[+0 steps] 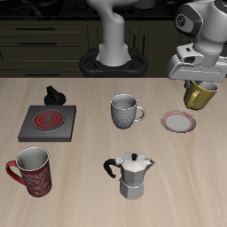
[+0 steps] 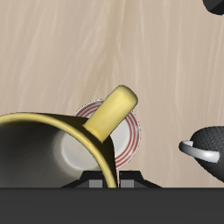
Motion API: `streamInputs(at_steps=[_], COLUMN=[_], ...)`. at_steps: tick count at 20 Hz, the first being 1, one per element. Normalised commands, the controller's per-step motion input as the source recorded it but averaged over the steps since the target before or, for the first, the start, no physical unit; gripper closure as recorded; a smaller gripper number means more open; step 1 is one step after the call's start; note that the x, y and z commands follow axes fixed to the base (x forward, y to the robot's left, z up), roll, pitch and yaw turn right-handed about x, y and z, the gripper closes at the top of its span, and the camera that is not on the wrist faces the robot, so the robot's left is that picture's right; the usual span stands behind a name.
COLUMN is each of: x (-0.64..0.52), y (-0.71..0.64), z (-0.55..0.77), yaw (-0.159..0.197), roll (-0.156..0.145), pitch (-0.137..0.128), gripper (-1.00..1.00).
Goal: Place the white and yellow mug on the plate
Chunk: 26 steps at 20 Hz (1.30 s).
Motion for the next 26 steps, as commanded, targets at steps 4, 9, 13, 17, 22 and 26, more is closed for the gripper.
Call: streamInputs(at_steps=[4,9,13,17,22,26], x=[-0.06,0.09,0.1,0.01,-0.01,-0.03], y=[-0.08,-0.18,-0.04,0.0,-0.08,-0.05], z=[-0.04,-0.14,-0.26,-0.28,-0.32,-0.19], yaw=[-0.007,-0.042,-0.001,-0.008,-0.002,-0.074], roll=[0.011,-0.03,-0.002,-0.011,-0.037,-0.1], pitch=[-0.016,0.002,0.021,0.039,0.042,0.058], gripper=[1.0,1.0,1.0,1.0,1.0,-1.0])
